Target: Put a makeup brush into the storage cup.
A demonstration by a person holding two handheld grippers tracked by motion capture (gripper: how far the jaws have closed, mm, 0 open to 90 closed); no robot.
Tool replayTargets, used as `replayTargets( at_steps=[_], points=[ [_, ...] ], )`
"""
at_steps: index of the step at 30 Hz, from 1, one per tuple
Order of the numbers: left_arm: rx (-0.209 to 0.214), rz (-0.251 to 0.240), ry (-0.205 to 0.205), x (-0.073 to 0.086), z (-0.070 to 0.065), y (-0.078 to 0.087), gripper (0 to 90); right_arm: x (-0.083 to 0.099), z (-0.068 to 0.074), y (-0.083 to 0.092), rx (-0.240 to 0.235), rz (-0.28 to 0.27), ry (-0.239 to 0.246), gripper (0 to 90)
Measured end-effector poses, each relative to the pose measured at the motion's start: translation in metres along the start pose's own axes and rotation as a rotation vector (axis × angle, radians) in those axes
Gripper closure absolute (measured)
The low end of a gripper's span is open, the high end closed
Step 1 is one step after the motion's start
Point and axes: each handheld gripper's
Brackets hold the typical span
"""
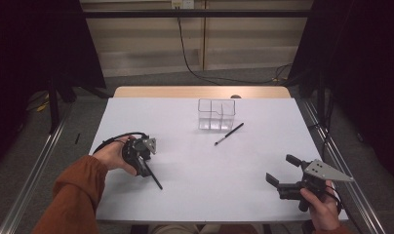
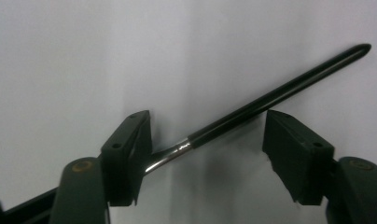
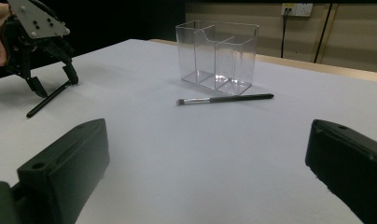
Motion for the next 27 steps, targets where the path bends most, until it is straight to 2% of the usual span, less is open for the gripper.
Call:
replayTargets(
  at_steps=[1,6,9,12,17,23,27],
  points=[
    [0.0,-0.008,0.018,0.0006,0.0016,0.0007,39.9,0.0001,0.0,0.0,-0.001,0.001,0.0,0.0],
    [-0.02,0.011,0.028,-0.0022,0.0,0.0012,48.2,0.0003,-0.0001,0.0001,0.0,0.001,-0.002,0.0],
    [-0.018,0.024,0.023,-0.0032,-0.0029,0.0021,60.3,0.0003,0.0,-0.0001,-0.001,0.002,0.001,0.0],
    [-0.014,0.038,0.02,-0.0041,-0.0052,0.0027,67.6,0.0005,-0.0004,-0.0007,0.001,0.007,0.003,0.0],
    [-0.02,0.045,0.037,-0.0056,-0.0067,0.0023,74.8,0.0005,0.0001,-0.0006,0.0,0.008,-0.001,0.0],
    [-0.016,0.056,0.032,-0.006,-0.0063,0.0027,84.0,0.0006,0.0,-0.0008,0.0,0.009,-0.002,0.0],
    [-0.019,0.038,0.054,-0.0052,-0.0075,0.0019,84.1,0.0008,-0.0001,-0.0007,-0.002,0.013,0.003,0.0]
  ],
)
Point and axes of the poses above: each handheld gripper's, and its own axes: y roughly backward along the jaws, x roughly out of its underside, z roughly to its left, and after that the axes turned 12 degrees about y, right-handed
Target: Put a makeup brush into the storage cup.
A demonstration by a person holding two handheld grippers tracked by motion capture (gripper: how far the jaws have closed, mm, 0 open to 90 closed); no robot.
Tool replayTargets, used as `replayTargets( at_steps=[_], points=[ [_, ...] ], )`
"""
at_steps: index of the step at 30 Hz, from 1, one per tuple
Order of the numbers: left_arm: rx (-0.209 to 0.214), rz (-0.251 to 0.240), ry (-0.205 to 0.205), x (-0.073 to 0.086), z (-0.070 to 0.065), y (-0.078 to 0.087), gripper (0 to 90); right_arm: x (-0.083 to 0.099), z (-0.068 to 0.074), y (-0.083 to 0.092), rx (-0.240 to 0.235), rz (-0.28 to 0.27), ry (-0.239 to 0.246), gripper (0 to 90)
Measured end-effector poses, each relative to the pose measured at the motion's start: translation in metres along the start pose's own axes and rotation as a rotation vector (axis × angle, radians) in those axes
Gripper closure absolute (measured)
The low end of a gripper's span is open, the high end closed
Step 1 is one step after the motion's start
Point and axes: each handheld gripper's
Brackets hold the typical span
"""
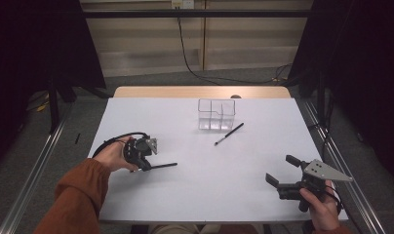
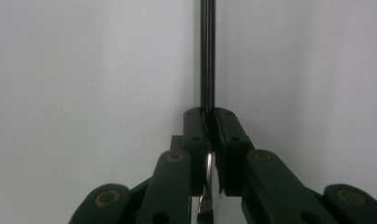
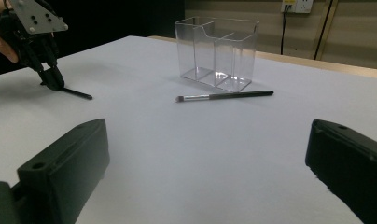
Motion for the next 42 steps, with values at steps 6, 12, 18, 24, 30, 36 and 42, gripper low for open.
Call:
replayTargets(
  at_steps=[6,12,18,24,30,36,42],
  points=[
    [0.008,-0.001,0.042,0.0,0.001,0.001,84.1,0.0,0.0,0.0,0.001,0.003,-0.007,0.0],
    [0.027,-0.002,0.08,0.001,0.005,0.003,84.2,0.0,0.0,0.0,0.002,0.001,-0.006,0.0],
    [0.06,-0.048,0.124,0.005,0.006,0.006,84.2,0.0,-0.001,0.0,0.005,-0.002,-0.008,0.0],
    [0.083,-0.124,0.149,0.012,0.007,0.019,84.2,0.0,-0.001,0.0,0.007,-0.002,-0.008,0.0],
    [0.095,-0.168,0.18,0.016,0.005,0.025,84.2,0.0,-0.001,0.0,0.01,-0.002,-0.01,0.0],
    [0.112,-0.219,0.247,0.02,0.007,0.029,84.1,0.0,-0.001,0.0,0.01,-0.001,-0.007,0.0],
    [0.106,-0.274,0.308,0.025,0.009,0.034,84.1,0.0,-0.001,0.0,0.011,-0.002,-0.01,0.0]
  ],
)
Point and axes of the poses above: each handheld gripper's, and its own axes: y roughly backward along the jaws, x roughly out of its underside, z roughly to its left, and after that the axes turned 12 degrees about y, right-handed
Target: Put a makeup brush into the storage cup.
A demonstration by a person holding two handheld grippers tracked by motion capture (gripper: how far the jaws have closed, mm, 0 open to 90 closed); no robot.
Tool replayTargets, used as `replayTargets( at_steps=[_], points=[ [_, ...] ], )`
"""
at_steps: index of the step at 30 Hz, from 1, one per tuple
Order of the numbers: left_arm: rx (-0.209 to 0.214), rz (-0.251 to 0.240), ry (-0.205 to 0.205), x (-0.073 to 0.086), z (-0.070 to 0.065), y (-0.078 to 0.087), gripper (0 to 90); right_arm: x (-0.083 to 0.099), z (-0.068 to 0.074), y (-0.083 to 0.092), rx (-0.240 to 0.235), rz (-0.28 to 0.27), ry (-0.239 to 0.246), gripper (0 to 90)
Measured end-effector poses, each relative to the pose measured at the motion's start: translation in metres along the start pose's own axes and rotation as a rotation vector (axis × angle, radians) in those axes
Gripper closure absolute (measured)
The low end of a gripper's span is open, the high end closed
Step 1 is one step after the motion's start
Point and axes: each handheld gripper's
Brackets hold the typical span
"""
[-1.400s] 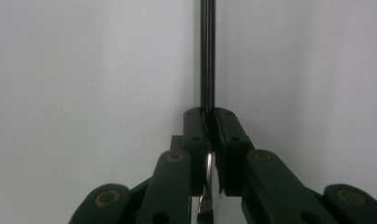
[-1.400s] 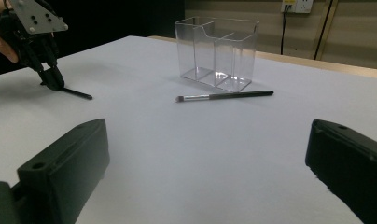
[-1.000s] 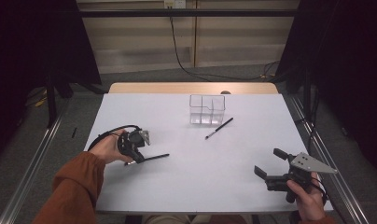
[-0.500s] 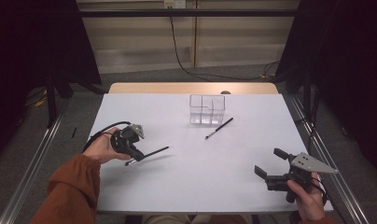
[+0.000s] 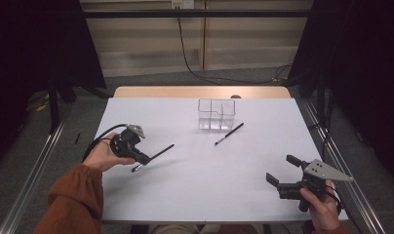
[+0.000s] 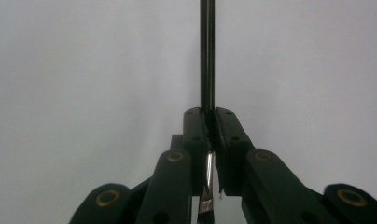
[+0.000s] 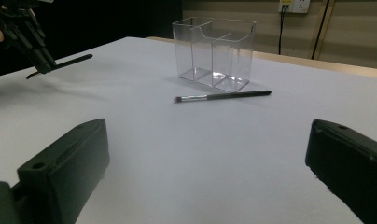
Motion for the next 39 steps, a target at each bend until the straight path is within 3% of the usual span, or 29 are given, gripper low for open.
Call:
replayTargets(
  at_steps=[7,9,12,18,23,32,33,39],
  points=[
    [-0.007,-0.097,0.054,0.003,-0.001,0.003,84.1,0.0,0.0,0.0,0.0,0.0,0.0,0.0],
    [-0.006,-0.117,0.053,0.004,-0.002,0.004,84.2,0.0,0.0,0.0,-0.001,-0.001,0.0,0.0],
    [0.0,-0.177,0.082,0.006,-0.004,0.008,84.1,0.0,0.0,0.0,-0.001,0.0,0.003,0.0],
    [-0.023,-0.254,0.089,0.012,-0.006,0.012,84.2,0.0,0.0,0.0,-0.002,-0.003,0.0,0.0],
    [-0.046,-0.336,0.076,0.016,-0.017,0.015,84.1,0.0,0.0,0.0,-0.003,-0.004,0.005,0.0],
    [-0.034,-0.386,0.084,0.023,-0.025,0.013,84.1,0.0,0.0,-0.001,-0.002,-0.006,0.005,0.0],
    [-0.012,-0.406,0.083,0.025,-0.027,0.013,84.1,0.0,0.0,-0.001,-0.002,-0.006,0.003,0.0],
    [0.01,-0.44,0.073,0.029,-0.036,0.011,84.1,-0.001,0.0,-0.001,-0.003,-0.005,0.004,0.0]
  ],
)
Point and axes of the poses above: each handheld gripper's, and its own axes: y roughly backward along the jaws, x roughly out of its underside, z roughly to its left, and after that the axes turned 12 degrees about y, right-handed
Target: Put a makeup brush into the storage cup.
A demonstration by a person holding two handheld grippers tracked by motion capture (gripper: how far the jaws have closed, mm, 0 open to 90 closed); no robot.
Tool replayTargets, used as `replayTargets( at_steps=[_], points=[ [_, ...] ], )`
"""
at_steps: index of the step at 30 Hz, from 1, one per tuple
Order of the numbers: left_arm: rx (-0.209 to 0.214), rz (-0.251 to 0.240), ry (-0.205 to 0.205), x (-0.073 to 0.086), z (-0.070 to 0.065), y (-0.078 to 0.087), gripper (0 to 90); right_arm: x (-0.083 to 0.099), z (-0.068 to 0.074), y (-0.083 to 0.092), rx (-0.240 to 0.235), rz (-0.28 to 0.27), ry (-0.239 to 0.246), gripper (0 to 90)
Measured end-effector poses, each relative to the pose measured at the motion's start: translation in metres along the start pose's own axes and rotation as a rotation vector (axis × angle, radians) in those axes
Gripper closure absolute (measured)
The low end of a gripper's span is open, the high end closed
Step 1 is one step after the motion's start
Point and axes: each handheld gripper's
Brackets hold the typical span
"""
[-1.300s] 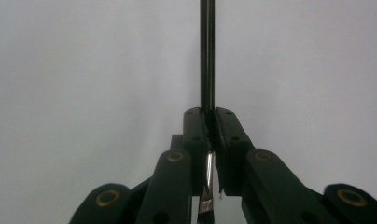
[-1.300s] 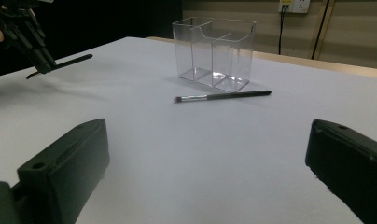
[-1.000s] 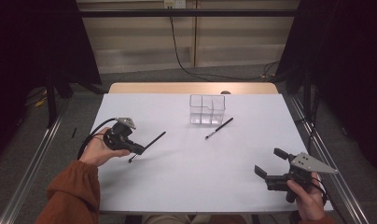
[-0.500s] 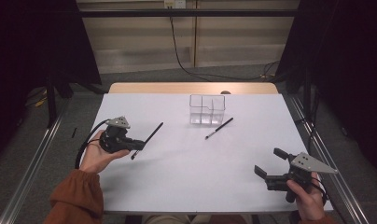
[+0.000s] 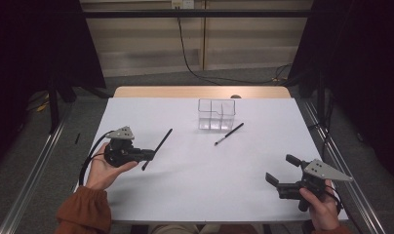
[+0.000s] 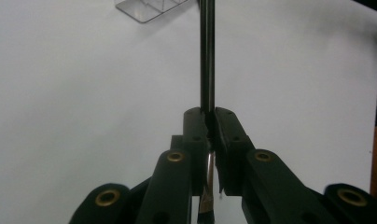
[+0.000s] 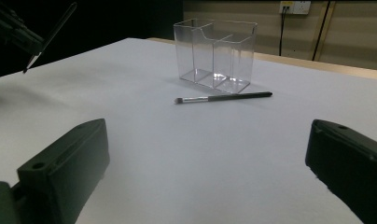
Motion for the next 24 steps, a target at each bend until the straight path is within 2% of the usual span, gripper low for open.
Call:
replayTargets(
  at_steps=[5,7,10,11,14,19,24],
  points=[
    [0.019,-0.045,0.024,0.003,-0.005,0.005,84.1,0.0,0.0,0.001,-0.001,-0.002,0.002,0.0],
    [0.009,-0.041,0.018,0.006,-0.007,0.005,84.1,0.0,0.0,0.001,-0.001,-0.003,0.003,0.0],
    [0.018,-0.053,0.024,0.008,-0.011,0.005,84.0,0.0,0.0,0.0,-0.001,-0.003,0.001,0.0],
    [0.04,-0.064,0.036,0.008,-0.012,0.006,84.0,0.0,0.0,0.0,-0.002,-0.004,0.001,0.0],
    [0.051,-0.069,0.034,0.007,-0.015,0.005,84.0,0.0,0.0,0.0,-0.002,-0.003,0.0,0.0],
    [0.084,-0.037,-0.007,0.005,-0.026,-0.006,84.1,0.0,0.0,0.0,-0.004,-0.005,0.002,0.0],
    [0.113,-0.034,-0.031,0.001,-0.034,-0.012,84.0,0.0,0.0,0.001,-0.002,-0.007,-0.001,0.0]
  ],
)
Point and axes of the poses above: each handheld gripper's, and its own axes: y roughly backward along the jaws, x roughly out of its underside, z roughly to its left, and after that the axes turned 12 degrees about y, right-handed
